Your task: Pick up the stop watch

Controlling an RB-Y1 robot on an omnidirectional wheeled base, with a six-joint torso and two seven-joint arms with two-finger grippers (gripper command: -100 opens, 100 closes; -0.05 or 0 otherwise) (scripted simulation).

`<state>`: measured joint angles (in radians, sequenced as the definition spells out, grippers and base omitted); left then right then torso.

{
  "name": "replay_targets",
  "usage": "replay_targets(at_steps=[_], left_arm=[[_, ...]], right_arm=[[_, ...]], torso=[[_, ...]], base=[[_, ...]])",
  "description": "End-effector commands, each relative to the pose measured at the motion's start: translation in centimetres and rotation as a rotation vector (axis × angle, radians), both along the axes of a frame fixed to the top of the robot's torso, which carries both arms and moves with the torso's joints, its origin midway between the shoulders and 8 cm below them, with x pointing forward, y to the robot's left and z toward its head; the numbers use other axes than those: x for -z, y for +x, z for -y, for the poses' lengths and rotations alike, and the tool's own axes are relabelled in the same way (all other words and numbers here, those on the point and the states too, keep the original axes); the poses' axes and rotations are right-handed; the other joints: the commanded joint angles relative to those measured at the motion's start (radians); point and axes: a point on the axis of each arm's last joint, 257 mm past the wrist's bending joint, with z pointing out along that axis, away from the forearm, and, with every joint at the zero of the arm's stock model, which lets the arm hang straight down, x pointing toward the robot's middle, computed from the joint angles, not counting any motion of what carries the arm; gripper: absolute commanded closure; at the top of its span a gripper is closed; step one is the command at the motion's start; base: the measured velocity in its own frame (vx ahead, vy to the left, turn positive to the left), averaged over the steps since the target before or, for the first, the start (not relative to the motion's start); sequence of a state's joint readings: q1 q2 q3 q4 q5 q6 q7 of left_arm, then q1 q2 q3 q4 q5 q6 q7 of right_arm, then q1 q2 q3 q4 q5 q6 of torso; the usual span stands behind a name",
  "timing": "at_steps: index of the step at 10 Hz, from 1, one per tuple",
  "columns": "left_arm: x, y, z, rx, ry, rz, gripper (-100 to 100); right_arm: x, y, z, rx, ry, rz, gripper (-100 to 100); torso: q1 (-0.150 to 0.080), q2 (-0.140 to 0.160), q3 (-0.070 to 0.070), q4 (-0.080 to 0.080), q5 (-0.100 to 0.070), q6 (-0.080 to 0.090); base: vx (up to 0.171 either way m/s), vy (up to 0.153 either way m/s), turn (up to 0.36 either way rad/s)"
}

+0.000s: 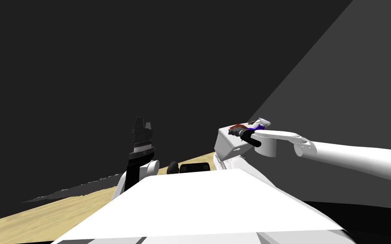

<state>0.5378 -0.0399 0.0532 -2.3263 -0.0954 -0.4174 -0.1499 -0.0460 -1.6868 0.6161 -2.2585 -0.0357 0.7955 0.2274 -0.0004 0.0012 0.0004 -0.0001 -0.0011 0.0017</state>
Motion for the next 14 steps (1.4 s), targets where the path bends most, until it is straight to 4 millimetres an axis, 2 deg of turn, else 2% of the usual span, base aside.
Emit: replay_targets(at_steps=[1, 4, 6, 7, 9, 10, 14], left_arm=[[0.0, 0.0, 0.0, 0.0, 0.0, 0.0, 0], [0.0, 0.0, 0.0, 0.0, 0.0, 0.0, 0], [0.0, 0.0, 0.0, 0.0, 0.0, 0.0, 0], [0.0, 0.0, 0.0, 0.0, 0.0, 0.0, 0], [0.0, 0.0, 0.0, 0.0, 0.0, 0.0, 0], [0.0, 0.0, 0.0, 0.0, 0.0, 0.0, 0], [0.0, 0.0, 0.0, 0.0, 0.0, 0.0, 0]], right_arm=[[-0.1, 0.4, 0.0, -0.005, -0.008, -0.001, 100], [-0.3, 2.1, -0.3, 0.005, 0.019, 0.007, 100], [-0.3, 2.1, -0.3, -0.02, -0.019, 0.0, 100], [-0.4, 2.9, -0.5, -0.006, 0.012, 0.006, 100], [-0.4, 2.9, -0.5, -0.028, -0.021, 0.0, 100], [-0.5, 3.7, -0.7, -0.017, 0.008, 0.005, 100], [-0.6, 4.4, -0.9, -0.041, -0.013, 0.0, 100]], torso=[[0.0, 0.0, 0.0, 0.0, 0.0, 0.0], [0.0, 0.001, 0.0, 0.0, 0.0, 0.0], [0.0, 0.001, 0.0, 0.0, 0.0, 0.0], [0.0, 0.0, 0.0, -0.001, 0.0, -0.001], [0.0, 0.0, 0.0, -0.001, 0.0, 0.0], [0.0, 0.0, -0.001, -0.001, 0.0, -0.001], [0.0, 0.0, 0.0, -0.001, 0.0, -0.001]], base=[[-0.033, 0.018, -0.04], [-0.036, 0.019, -0.054], [-0.019, 0.01, -0.017], [-0.02, 0.005, -0.058], [-0.019, 0.009, -0.02], [-0.028, 0.011, -0.055], [-0.022, 0.01, -0.035]])
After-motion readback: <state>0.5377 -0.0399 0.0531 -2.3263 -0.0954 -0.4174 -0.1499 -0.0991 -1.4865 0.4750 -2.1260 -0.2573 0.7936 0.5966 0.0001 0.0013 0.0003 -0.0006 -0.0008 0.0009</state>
